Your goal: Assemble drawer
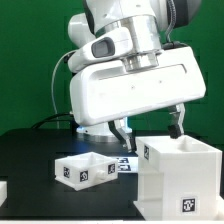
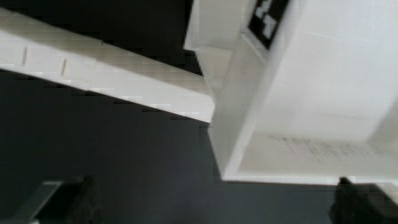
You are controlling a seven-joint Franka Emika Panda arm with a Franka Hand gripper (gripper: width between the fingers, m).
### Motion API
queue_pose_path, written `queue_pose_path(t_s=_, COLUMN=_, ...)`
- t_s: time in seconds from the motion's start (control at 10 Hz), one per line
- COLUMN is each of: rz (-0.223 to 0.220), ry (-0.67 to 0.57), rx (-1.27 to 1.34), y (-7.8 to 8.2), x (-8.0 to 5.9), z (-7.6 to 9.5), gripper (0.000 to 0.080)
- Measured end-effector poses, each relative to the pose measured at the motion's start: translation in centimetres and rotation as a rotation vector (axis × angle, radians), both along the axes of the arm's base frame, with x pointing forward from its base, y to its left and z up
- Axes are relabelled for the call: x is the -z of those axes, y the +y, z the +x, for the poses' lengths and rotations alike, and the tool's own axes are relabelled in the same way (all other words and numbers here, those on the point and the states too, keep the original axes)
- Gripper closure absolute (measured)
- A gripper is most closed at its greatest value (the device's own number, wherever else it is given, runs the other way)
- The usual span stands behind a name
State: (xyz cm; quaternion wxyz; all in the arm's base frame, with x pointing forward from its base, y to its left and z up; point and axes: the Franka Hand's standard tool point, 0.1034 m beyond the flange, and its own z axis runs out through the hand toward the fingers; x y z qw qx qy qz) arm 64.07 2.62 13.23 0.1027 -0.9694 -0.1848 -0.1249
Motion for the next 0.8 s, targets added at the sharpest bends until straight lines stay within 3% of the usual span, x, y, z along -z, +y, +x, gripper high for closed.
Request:
queue_pose_path(t_s=0.3, rz=0.017, ry=0.021, rx=0.109, y=-0.4, x=0.7, z=-0.1, gripper=0.0151)
queue_pose_path(t_s=0.5, rz=0.017, ry=0.012, rx=0.138, y=-0.5, x=2.4, z=-0.9, gripper=0.0151)
queue_pose_path(t_s=0.8, rz=0.018, ry=0.011, rx=0.135, y=-0.4, x=2.5, z=-0.9, gripper=0.0162)
